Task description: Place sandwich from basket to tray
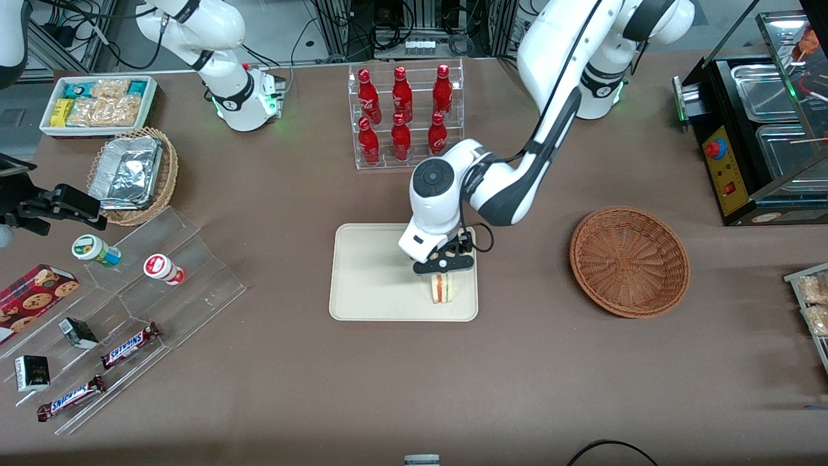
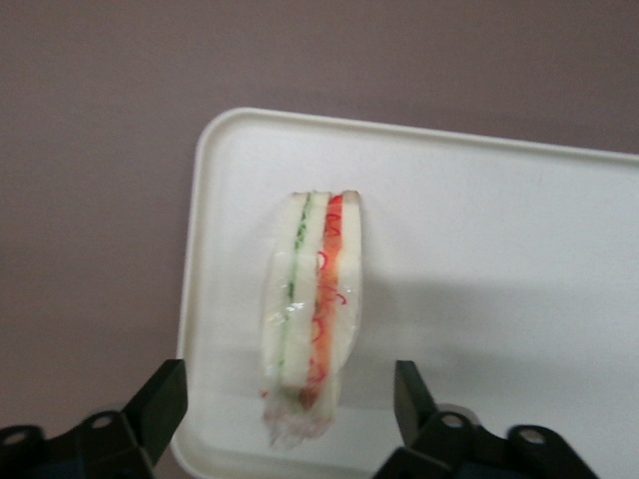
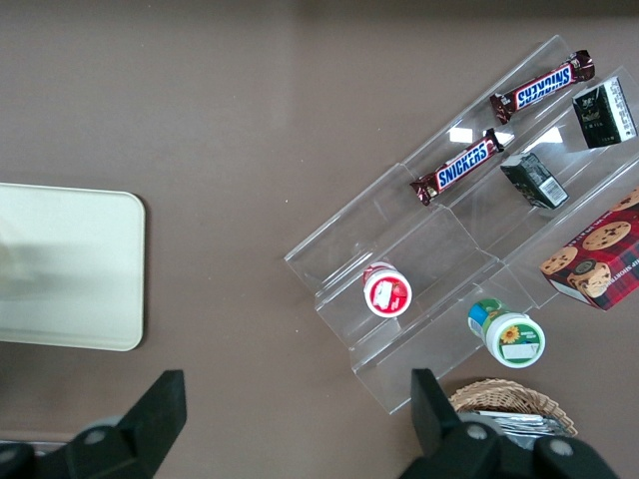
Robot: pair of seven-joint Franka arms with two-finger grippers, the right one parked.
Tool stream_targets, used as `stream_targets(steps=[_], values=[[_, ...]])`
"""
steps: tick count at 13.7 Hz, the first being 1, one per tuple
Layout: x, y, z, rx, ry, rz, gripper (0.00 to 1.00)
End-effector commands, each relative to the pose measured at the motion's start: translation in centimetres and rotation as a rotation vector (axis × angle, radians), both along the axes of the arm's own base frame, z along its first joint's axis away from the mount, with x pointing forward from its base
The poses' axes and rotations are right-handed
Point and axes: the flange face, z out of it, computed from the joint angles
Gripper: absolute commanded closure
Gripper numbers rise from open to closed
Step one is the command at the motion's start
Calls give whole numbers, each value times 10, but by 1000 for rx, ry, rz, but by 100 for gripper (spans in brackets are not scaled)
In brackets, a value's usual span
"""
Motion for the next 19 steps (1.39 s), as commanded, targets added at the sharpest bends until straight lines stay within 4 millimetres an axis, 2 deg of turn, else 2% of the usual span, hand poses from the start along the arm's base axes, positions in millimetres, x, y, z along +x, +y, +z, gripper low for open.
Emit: stream_targets(steps=[1, 2, 3, 5, 8, 9, 11, 13, 15, 16, 19], values=[[10, 69, 124, 14, -25, 100, 0], [14, 108, 166, 27, -21, 140, 0], [18, 142, 198, 28, -16, 133, 0], [24, 201, 238, -7, 24, 92, 0], [27, 262, 257, 11, 68, 38, 0], [27, 277, 263, -13, 75, 26, 0], [25, 327, 276, -52, 95, -5, 0], [15, 375, 285, -57, 118, -55, 0], [3, 403, 288, -57, 119, -38, 0], [5, 411, 291, -58, 112, -15, 0], [6, 409, 299, -57, 109, -26, 0]])
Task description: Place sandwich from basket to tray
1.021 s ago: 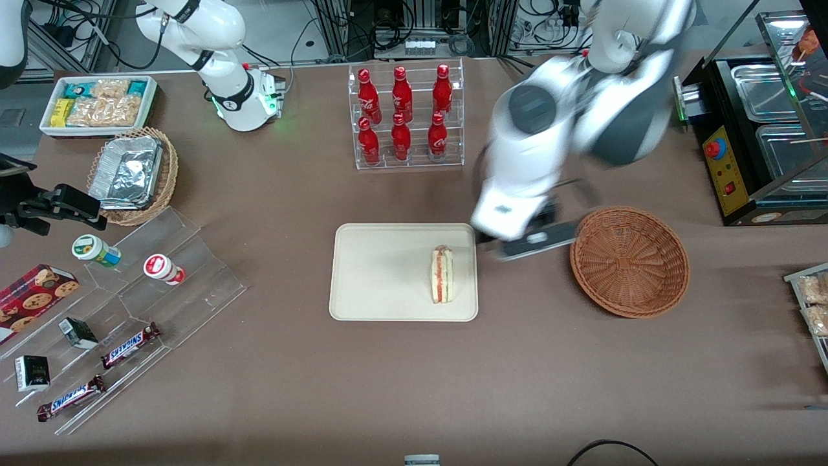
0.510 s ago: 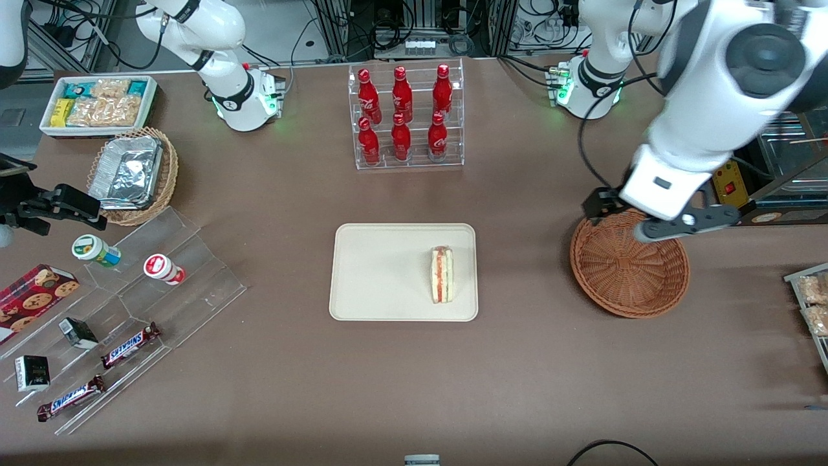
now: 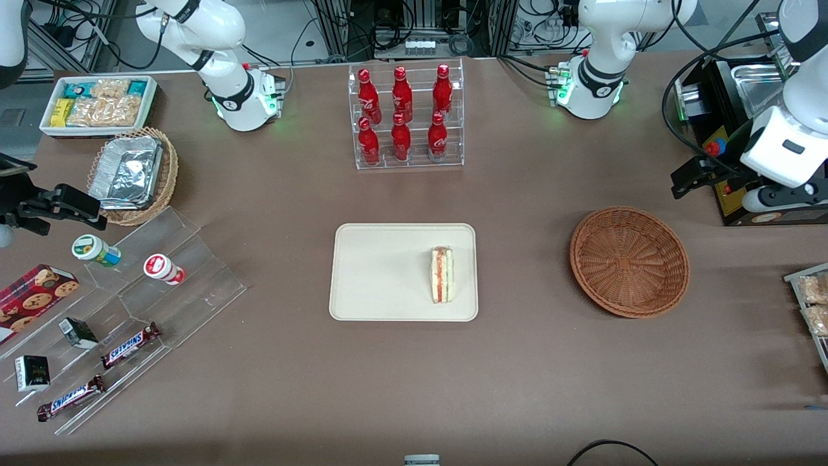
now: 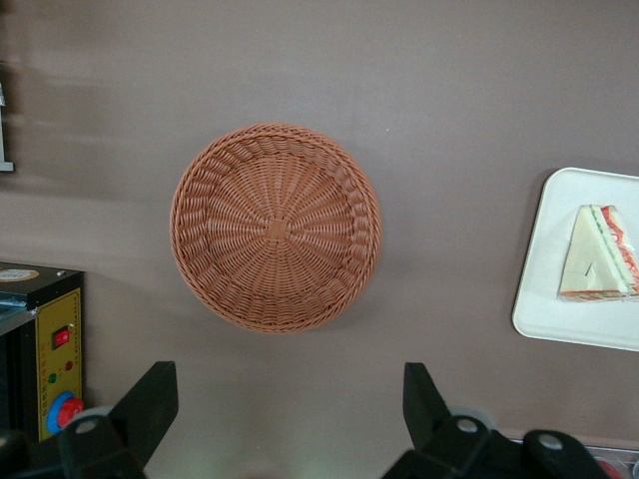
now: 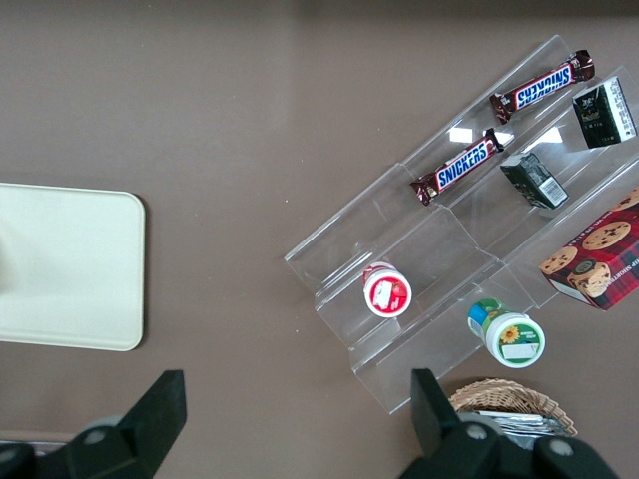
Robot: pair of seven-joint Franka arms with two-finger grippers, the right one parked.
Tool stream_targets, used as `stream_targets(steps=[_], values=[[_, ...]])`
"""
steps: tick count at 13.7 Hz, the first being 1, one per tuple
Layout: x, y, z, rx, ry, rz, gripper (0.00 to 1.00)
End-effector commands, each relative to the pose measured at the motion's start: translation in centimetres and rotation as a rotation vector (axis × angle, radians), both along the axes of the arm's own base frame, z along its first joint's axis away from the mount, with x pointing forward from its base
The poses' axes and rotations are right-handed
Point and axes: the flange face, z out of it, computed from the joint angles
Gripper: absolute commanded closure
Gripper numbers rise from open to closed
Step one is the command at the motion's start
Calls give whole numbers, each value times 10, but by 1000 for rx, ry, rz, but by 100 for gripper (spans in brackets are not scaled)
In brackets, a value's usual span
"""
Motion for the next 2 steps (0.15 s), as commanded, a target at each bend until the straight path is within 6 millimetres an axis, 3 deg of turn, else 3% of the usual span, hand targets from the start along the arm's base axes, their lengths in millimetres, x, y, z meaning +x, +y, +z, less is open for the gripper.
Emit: stream_targets(steps=[1, 2], values=[[-6, -10, 2, -9, 13, -30, 0], [-7, -14, 3, -8, 13, -33, 0]])
